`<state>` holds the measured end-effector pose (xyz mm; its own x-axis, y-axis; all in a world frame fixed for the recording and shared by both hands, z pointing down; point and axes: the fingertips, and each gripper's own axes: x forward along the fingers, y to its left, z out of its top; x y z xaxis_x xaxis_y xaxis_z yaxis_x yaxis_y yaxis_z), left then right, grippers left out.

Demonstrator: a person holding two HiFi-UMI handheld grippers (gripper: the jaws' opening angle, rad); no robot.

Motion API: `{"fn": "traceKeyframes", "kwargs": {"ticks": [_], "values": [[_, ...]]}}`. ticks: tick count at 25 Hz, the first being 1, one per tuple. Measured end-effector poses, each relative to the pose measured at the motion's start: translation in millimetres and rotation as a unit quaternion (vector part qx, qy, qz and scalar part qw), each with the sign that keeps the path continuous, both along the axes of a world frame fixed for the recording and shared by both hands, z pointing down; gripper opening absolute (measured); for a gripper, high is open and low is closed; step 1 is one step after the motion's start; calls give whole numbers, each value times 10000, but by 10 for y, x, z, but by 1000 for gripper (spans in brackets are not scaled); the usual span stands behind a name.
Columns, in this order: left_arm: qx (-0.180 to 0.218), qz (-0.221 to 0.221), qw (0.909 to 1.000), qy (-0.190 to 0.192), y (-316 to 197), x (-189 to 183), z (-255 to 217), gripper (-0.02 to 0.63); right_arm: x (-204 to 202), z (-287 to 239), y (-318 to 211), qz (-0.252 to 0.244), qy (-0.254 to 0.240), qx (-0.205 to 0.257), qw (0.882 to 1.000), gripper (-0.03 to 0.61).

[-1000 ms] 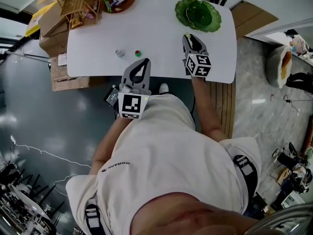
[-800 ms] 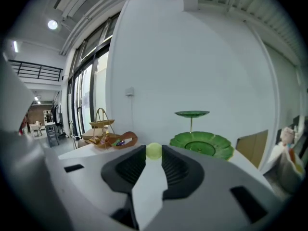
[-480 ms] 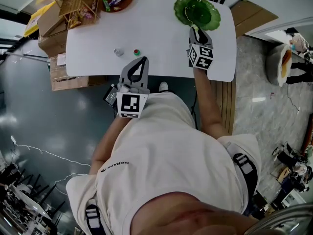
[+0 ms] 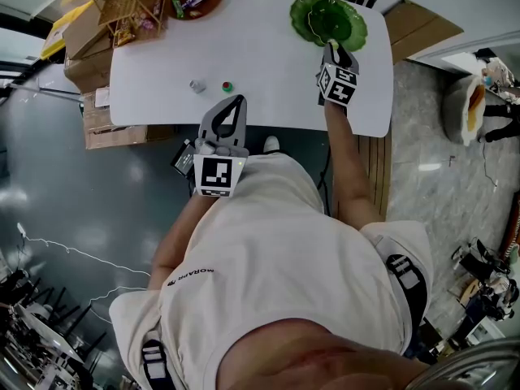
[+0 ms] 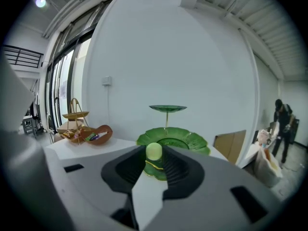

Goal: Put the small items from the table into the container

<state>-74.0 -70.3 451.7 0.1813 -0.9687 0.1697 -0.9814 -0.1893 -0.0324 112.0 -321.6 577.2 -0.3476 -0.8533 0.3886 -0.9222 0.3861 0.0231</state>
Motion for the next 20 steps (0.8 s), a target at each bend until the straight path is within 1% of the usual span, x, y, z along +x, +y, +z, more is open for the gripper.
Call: {"fn": "traceKeyframes", "kwargs": {"ticks": [3,9,13,16,20], "values": [[11,-6,10000,-6,-2,0,-4,3,54,7,-49,59,80,-53,9999,112],[32,-31,10000,-21,-14,-8,-21,3,137,86,-149,146,249,-308,9991,114],[41,-39,10000,-20,-15,1,-26,3,154,112,-194,97,362,-506,9980,114],[70,-50,10000,-22,-15,2,-39,3,151,137,-233,70,334,-662,9972,114],[58,-29,10000,-3,-7,34,-18,3,145,165,-284,75,536,-790,9954,114]]}}
